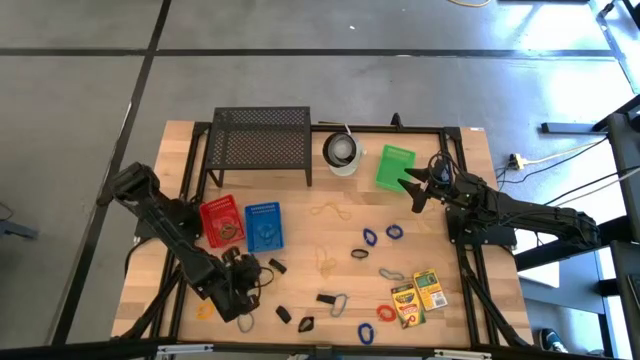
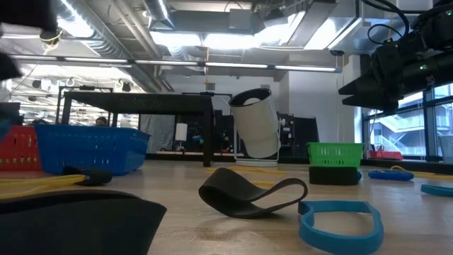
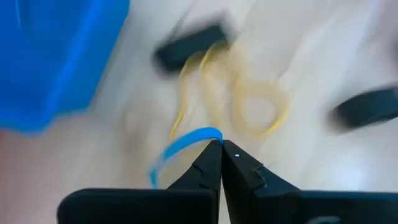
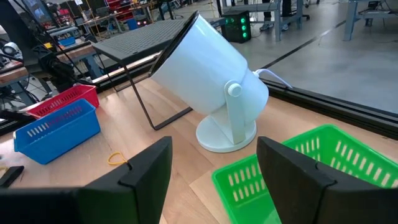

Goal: Pick & Place Office Desk Supplies
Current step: Put the blue rubber band into the blue bin

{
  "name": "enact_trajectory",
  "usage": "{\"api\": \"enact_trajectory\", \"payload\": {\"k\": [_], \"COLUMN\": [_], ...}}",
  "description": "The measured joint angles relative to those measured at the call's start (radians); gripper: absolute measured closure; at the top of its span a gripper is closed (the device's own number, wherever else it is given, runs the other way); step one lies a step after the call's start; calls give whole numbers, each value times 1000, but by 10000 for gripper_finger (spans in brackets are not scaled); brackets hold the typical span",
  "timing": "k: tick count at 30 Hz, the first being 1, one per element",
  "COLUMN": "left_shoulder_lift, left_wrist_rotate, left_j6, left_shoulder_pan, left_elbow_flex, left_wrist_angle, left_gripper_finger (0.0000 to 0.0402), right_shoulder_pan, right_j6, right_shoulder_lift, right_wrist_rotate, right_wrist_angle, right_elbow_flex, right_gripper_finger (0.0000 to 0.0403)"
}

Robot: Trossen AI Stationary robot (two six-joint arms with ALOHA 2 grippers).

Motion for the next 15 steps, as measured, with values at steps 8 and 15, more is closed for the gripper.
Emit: {"api": "enact_trajectory", "payload": {"k": [8,15], "left_shoulder_lift": [-47,-58], "left_wrist_rotate": [-298,-532], "left_j6": [443,936], "left_shoulder_pan": [48,146], "left_elbow_flex": [99,141], "left_wrist_angle": [212,519], "left_gripper_finger": [400,399], "right_shoulder_pan": [0,0], "right_j6": [0,0], "right_shoulder_lift": [0,0], "right_wrist_rotate": [0,0], "right_wrist_angle": [1,1], "right_elbow_flex": [0,0], "right_gripper_finger": [165,165]}}
